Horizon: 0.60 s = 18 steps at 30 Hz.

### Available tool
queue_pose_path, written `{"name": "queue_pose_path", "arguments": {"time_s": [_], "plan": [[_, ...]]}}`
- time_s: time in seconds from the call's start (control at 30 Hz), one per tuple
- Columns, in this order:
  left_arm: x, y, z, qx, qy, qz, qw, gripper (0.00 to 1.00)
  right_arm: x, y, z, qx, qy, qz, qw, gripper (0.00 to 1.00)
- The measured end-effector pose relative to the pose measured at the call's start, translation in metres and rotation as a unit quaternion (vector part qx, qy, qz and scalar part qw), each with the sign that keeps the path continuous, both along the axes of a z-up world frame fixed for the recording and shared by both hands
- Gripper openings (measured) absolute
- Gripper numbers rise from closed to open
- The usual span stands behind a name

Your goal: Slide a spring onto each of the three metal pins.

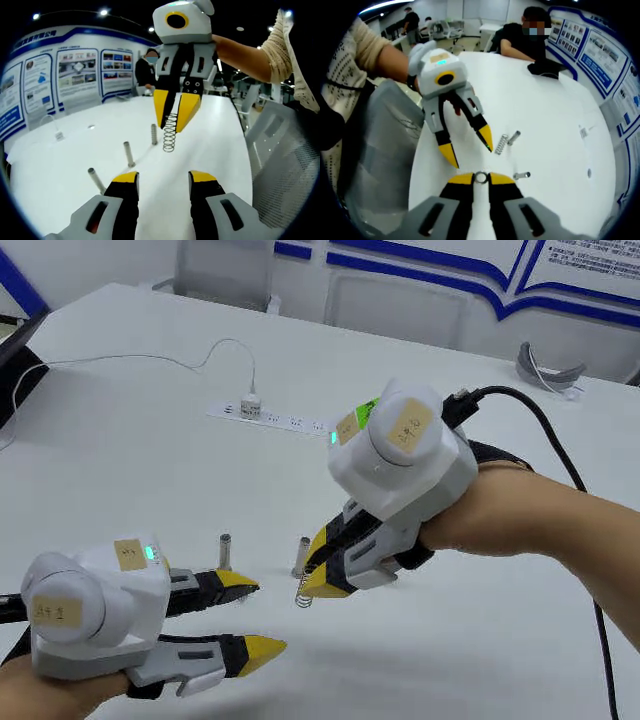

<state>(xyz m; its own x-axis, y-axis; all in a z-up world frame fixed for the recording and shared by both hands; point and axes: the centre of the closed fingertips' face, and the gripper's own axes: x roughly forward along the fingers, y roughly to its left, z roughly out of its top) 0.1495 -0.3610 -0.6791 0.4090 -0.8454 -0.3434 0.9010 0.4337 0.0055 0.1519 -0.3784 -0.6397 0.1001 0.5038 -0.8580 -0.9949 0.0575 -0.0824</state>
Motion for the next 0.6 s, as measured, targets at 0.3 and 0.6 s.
{"name": "queue_pose_path", "arguments": {"time_s": [0.3,0.6], "plan": [[0.003,0.010,0.000,-0.005,0.004,0.020,0.9998,0.44,0.011,-0.003,0.003,0.003,-0.003,-0.011,0.9999,0.12],[0.006,0.021,-0.001,-0.011,0.009,0.039,0.9991,0.47,0.025,-0.007,0.007,0.004,-0.010,-0.021,0.9997,0.12]]}}
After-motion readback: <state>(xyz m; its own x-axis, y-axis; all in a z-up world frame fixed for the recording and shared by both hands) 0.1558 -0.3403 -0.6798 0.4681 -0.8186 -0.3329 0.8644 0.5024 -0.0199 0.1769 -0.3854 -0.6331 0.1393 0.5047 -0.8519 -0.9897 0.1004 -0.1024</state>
